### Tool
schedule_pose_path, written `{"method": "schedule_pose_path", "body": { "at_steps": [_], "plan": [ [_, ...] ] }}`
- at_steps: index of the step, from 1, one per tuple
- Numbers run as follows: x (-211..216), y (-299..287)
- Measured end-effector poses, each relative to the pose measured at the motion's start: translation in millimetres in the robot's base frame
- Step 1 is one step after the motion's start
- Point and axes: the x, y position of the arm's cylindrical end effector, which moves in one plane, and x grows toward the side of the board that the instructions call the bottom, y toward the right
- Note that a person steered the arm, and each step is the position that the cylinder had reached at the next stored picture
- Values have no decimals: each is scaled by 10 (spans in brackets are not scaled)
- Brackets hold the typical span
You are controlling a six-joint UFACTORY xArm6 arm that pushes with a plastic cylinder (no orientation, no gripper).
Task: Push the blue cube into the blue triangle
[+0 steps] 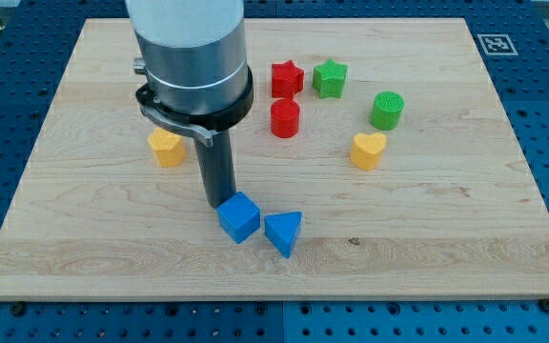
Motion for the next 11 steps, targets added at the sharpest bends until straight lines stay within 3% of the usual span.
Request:
{"method": "schedule_pose_path", "body": {
  "at_steps": [5,9,11],
  "plan": [
    [460,-150],
    [461,248],
    [383,-183]
  ]
}}
